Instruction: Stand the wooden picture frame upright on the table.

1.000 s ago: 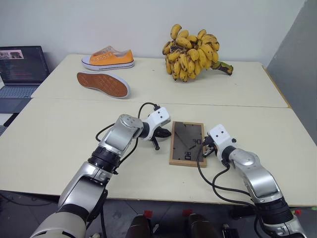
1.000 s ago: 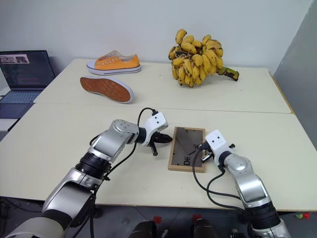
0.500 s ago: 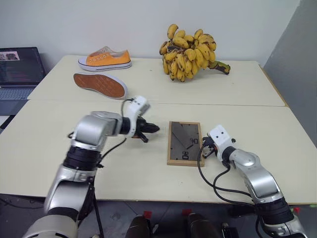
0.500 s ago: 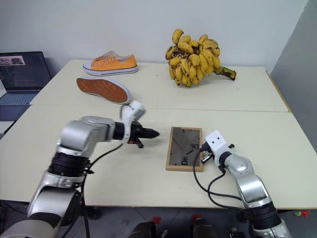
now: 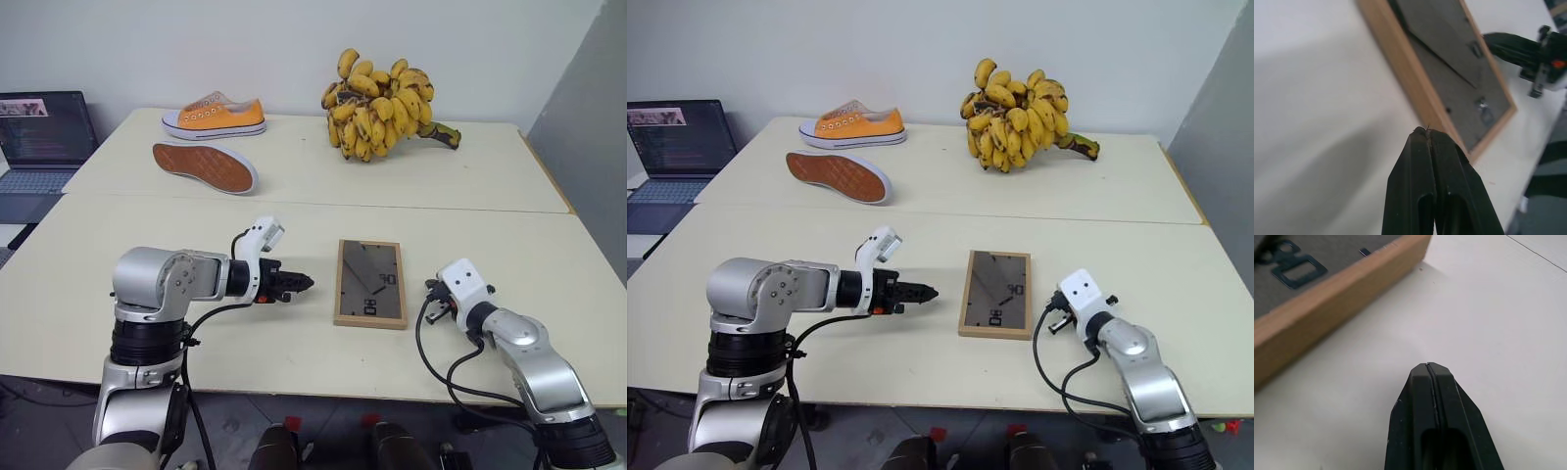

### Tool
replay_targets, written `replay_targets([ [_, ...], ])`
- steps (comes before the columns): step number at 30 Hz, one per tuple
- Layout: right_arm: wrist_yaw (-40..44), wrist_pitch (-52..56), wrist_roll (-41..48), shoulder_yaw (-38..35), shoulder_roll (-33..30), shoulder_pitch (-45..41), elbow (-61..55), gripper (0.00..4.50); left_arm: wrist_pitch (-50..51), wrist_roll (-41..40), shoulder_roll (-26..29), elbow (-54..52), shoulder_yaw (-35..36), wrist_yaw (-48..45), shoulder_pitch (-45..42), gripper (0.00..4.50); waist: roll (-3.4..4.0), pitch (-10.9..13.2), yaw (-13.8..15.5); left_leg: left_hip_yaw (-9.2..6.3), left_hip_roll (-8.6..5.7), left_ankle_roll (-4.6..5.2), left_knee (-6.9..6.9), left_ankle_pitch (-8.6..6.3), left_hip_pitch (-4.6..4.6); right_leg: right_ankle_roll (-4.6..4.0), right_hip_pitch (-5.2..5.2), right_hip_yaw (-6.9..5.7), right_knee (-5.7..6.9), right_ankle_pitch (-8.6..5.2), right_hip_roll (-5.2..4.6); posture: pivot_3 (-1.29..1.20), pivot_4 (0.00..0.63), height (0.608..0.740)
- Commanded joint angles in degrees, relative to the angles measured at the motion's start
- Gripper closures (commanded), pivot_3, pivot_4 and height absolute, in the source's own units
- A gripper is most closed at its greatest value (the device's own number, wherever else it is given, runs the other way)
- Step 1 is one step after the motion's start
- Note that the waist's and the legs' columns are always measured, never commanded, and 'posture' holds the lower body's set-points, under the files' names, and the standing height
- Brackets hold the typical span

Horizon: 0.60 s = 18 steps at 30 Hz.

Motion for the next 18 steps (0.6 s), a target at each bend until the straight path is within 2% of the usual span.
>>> replay_targets([
  [1, 0.4, -1.1, 0.5, -0.9, -0.5, 0.3, -0.5, 4.5, 0.4, -8.9, 2.1, -1.7, 0.6, 5.1, 2.1, 4.49, 0.0, 0.0, -0.1, 0.0, 0.0, 0.0, -0.01, 0.0, 0.0, 0.0, 0.0, 0.0, -0.01, 0.0, 0.0, 0.0, 0.15, 0.74],
  [3, 0.4, -1.3, 0.4, -0.6, -0.3, 0.4, -0.4, 4.5, 0.4, -13.4, 4.0, -0.7, -0.2, 7.1, 2.6, 4.11, 0.0, 0.0, -0.1, 0.0, 0.0, 0.0, -0.01, 0.0, 0.0, 0.0, -0.01, 0.01, -0.01, 0.0, 0.0, 0.0, 0.15, 0.74],
  [4, 0.5, -1.3, 0.3, -0.4, -0.2, 0.4, -0.3, 4.5, 0.4, -16.0, 5.2, 0.0, -0.6, 7.7, 2.6, 4.06, 0.0, 0.0, -0.1, 0.0, 0.0, 0.0, -0.01, 0.0, 0.0, 0.0, -0.01, 0.01, -0.01, 0.0, 0.0, 0.0, 0.15, 0.74],
  [6, 0.5, -1.3, 0.3, -0.3, -0.1, 0.4, -0.2, 4.5, 0.4, -21.0, 7.8, 1.6, -2.0, 8.7, 1.8, 3.57, 0.0, 0.0, -0.1, -0.01, 0.0, 0.0, -0.01, 0.0, 0.0, 0.0, 0.0, 0.01, -0.01, 0.0, -0.01, 0.0, 0.15, 0.74],
  [8, 0.7, -1.4, 0.3, -0.1, -0.1, 0.5, 0.0, 4.5, 0.4, -21.3, 9.1, 4.4, -3.2, 9.0, -1.5, 3.17, -0.01, 0.0, -0.1, -0.01, -0.01, 0.0, -0.01, 0.0, 0.0, 0.0, 0.0, 0.01, -0.02, 0.0, -0.01, 0.0, 0.15, 0.74],
  [12, 0.9, -1.5, 0.2, 0.0, -0.2, 0.7, 0.1, 4.5, 0.4, -20.9, 6.2, 15.1, -2.4, 13.3, -9.4, 2.39, -0.06, 0.0, 0.2, -0.11, -0.05, 0.0, 0.06, 0.0, -0.01, 0.07, 0.03, -0.13, -0.03, -0.03, 0.0, 0.0, 0.15, 0.74],
  [16, 0.8, -1.6, -0.4, 0.3, -0.5, 1.1, -0.1, 4.5, 0.4, -26.2, 4.6, 18.1, -3.6, 17.7, -9.5, 1.48, -0.05, 0.0, 0.0, -0.09, -0.06, 0.0, -0.01, 0.0, 0.0, 0.01, 0.06, -0.1, -0.07, 0.0, -0.03, 0.0, 0.15, 0.74],
  [18, 0.9, -2.1, -1.1, 0.5, -1.2, 1.6, -0.3, 4.5, 0.4, -31.1, 4.0, 19.5, -4.2, 21.2, -8.5, 1.35, -0.05, 0.0, 0.0, -0.1, -0.03, 0.0, -0.06, 0.0, 0.0, -0.02, 0.02, -0.11, -0.04, 0.0, -0.02, 0.0, 0.15, 0.74],
])
